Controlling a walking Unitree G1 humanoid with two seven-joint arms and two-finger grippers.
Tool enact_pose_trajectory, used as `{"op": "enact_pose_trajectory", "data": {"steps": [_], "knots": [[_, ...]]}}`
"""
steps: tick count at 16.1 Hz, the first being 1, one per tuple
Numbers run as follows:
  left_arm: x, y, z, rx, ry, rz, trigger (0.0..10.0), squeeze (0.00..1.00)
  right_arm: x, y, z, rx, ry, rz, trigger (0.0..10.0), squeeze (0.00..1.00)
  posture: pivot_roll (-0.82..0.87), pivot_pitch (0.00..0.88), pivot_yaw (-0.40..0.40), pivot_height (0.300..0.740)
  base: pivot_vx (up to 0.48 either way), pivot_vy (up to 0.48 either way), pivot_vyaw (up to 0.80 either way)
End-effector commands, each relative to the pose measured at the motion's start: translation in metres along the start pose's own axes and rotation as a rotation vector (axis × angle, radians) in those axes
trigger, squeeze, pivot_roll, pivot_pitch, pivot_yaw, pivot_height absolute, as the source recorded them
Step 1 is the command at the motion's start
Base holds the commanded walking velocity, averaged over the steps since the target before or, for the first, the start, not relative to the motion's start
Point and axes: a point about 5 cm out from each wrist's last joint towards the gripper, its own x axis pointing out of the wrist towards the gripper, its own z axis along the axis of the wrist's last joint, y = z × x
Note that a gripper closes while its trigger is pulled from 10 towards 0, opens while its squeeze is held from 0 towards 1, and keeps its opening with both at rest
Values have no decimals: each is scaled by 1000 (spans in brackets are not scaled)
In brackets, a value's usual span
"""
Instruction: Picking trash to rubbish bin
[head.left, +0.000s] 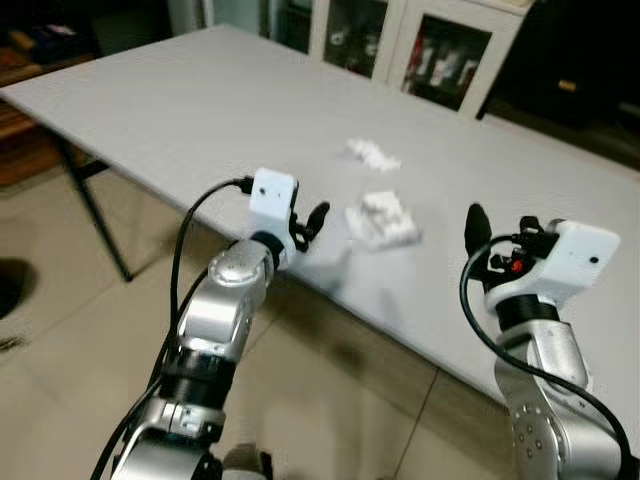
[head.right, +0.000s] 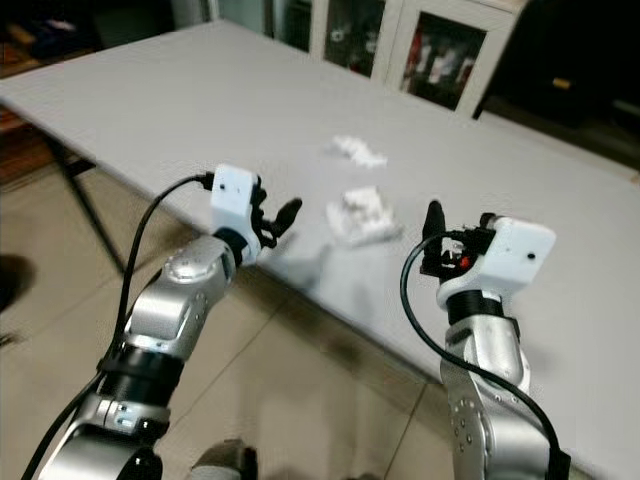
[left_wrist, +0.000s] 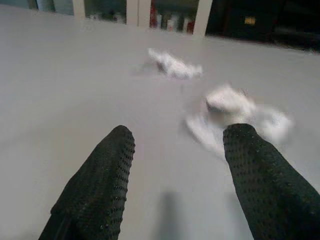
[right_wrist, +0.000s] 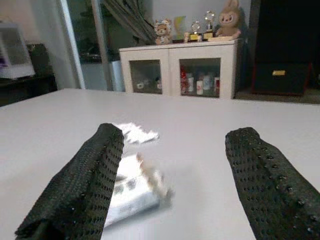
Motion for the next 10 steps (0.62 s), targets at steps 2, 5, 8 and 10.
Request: {"op": "enact_pose_trajectory", "data": {"steps": [2, 5, 8, 10], "knots": [[1, -11, 1, 12, 1, -52, 10000, 0, -2, -6, -1, -32, 4, -29, 10000, 0, 166, 68, -83, 740, 0, 0, 0], [3, -15, 0, 6, 8, -63, 10000, 0, -2, -4, -3, -49, 6, -23, 10000, 0, 156, 70, -74, 740, 0, 0, 0], [4, -13, 0, -23, -14, -52, 10000, 0, -2, -6, -9, -65, 43, -27, 10000, 0, 153, 69, -73, 740, 0, 0, 0], [2, 2, -19, -58, -6, 22, 10000, 0, -1, -16, -21, -110, 103, -62, 10000, 0, 152, 75, -76, 740, 0, 0, 0]]}}
